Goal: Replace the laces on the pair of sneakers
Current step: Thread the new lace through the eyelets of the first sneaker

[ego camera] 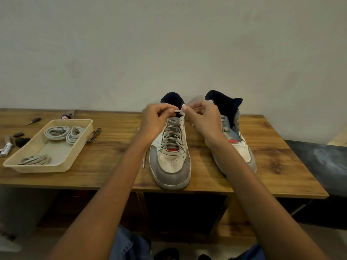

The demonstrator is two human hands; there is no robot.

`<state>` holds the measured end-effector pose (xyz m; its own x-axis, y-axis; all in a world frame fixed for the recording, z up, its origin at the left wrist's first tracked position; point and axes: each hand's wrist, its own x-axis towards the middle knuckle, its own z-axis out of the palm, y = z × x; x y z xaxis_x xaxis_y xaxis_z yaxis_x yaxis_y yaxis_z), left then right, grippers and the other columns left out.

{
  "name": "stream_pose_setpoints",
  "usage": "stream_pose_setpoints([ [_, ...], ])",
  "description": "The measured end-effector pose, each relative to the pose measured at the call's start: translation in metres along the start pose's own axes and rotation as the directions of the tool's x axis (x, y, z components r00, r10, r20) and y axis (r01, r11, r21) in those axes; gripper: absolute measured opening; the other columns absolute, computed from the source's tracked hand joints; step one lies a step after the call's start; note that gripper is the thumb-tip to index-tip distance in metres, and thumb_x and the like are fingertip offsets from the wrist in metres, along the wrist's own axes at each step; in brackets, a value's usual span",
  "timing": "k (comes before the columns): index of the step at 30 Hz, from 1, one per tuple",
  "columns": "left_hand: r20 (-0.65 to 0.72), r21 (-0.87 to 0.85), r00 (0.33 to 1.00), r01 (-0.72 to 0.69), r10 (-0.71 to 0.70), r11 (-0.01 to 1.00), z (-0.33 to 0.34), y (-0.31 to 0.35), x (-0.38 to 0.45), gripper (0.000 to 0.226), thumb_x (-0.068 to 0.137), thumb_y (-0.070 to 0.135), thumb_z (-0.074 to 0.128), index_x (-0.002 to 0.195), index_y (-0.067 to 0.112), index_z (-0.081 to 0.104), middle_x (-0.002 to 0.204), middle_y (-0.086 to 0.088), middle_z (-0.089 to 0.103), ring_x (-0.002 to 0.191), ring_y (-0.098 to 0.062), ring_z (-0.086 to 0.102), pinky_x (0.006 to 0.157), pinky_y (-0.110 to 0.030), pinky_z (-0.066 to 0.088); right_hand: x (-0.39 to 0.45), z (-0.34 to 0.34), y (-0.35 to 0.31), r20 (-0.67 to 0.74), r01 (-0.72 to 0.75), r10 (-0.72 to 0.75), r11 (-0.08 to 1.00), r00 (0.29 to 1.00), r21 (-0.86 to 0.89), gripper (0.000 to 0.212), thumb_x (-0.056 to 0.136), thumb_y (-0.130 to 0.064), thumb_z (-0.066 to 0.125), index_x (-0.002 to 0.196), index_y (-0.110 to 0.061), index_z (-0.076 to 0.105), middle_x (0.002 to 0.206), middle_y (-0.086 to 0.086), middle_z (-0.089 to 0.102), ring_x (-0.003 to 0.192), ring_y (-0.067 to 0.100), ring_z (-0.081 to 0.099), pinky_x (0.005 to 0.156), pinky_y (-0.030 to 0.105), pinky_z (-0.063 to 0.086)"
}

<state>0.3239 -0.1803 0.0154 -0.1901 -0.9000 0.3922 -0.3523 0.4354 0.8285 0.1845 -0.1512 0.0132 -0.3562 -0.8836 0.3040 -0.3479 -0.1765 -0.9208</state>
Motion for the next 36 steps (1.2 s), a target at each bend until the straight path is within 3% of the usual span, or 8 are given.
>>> stream_pose_setpoints([
  [3,-0.165,0.123,0.986,-0.004,0.025,0.992,-0.007,-0.006,0.003,0.017,0.088,0.010,0.061,0.102,0.009,0.071,0.086,0.002,0.067,0.075,-0.009,0.061,0.070,-0.011,0.049,-0.004,0.011,0.009,-0.084,-0.084,0.072,0.986,0.994,-0.143,0.025,0.089,-0.038,0.060,0.081,-0.015,0.064,0.072,-0.004,0.062,0.066,0.008,0.057,0.067,0.026,0.050],
  [10,-0.160,0.209,0.983,-0.060,0.095,0.976,0.002,-0.010,-0.001,0.008,0.082,0.014,0.070,0.087,0.009,0.072,0.078,0.004,0.066,0.069,-0.003,0.059,0.066,-0.008,0.046,-0.014,0.044,0.015,-0.164,-0.057,-0.015,0.904,0.986,-0.424,0.027,0.086,-0.040,0.064,0.090,-0.013,0.065,0.082,-0.005,0.058,0.076,0.011,0.053,0.066,0.027,0.042],
  [16,-0.119,0.350,0.989,-0.043,0.090,0.936,0.010,-0.017,0.001,0.007,0.087,0.010,0.063,0.093,0.010,0.066,0.093,0.003,0.065,0.084,-0.007,0.058,0.068,-0.006,0.043,-0.016,0.043,0.020,-0.186,-0.032,-0.020,0.960,0.982,-0.277,0.017,0.088,-0.023,0.060,0.087,-0.011,0.073,0.079,0.001,0.070,0.066,0.007,0.058,0.057,0.018,0.045],
  [20,-0.033,0.393,0.995,-0.070,0.090,0.917,0.014,-0.016,0.000,0.019,0.089,0.017,0.061,0.107,0.016,0.069,0.099,-0.003,0.069,0.084,-0.015,0.062,0.077,-0.030,0.051,-0.015,0.039,0.023,-0.168,-0.030,0.000,0.984,0.986,-0.174,0.015,0.087,-0.021,0.063,0.090,-0.011,0.074,0.080,-0.002,0.070,0.066,0.002,0.057,0.058,0.011,0.042],
  [24,-0.043,0.528,0.998,-0.020,0.050,0.849,0.015,-0.012,0.001,0.018,0.090,0.028,0.060,0.104,0.024,0.071,0.097,-0.002,0.070,0.083,-0.016,0.062,0.064,-0.025,0.042,-0.012,0.036,0.026,-0.107,-0.131,0.134,0.991,0.985,0.031,0.009,0.084,-0.019,0.068,0.082,-0.013,0.074,0.075,-0.001,0.070,0.069,0.012,0.065,0.066,0.028,0.055],
  [28,-0.084,0.470,0.995,-0.013,0.059,0.883,0.009,-0.013,0.001,0.013,0.090,0.027,0.060,0.095,0.025,0.072,0.093,0.001,0.071,0.075,-0.012,0.059,0.064,-0.025,0.043,-0.011,0.027,0.026,-0.011,-0.262,0.269,0.945,0.963,0.198,0.008,0.085,-0.011,0.065,0.080,-0.012,0.071,0.075,0.001,0.068,0.055,0.010,0.058,0.050,0.017,0.047],
  [33,-0.030,0.539,0.995,-0.062,0.093,0.840,0.009,-0.012,0.001,0.017,0.092,0.027,0.056,0.099,0.021,0.071,0.094,0.001,0.069,0.073,-0.009,0.053,0.054,-0.020,0.031,-0.010,0.027,0.030,0.026,-0.322,0.329,0.902,0.944,0.289,0.008,0.086,-0.011,0.066,0.087,-0.006,0.072,0.077,0.004,0.068,0.053,0.010,0.058,0.054,0.021,0.050],
  [36,-0.025,0.586,0.994,-0.074,0.109,0.807,0.011,-0.013,0.002,0.018,0.092,0.026,0.056,0.099,0.021,0.071,0.095,-0.001,0.070,0.081,-0.016,0.061,0.061,-0.027,0.040,-0.010,0.026,0.029,0.032,-0.321,0.327,0.896,0.944,0.307,0.007,0.086,-0.010,0.066,0.084,-0.006,0.071,0.075,0.004,0.068,0.049,0.009,0.055,0.051,0.020,0.047],
])
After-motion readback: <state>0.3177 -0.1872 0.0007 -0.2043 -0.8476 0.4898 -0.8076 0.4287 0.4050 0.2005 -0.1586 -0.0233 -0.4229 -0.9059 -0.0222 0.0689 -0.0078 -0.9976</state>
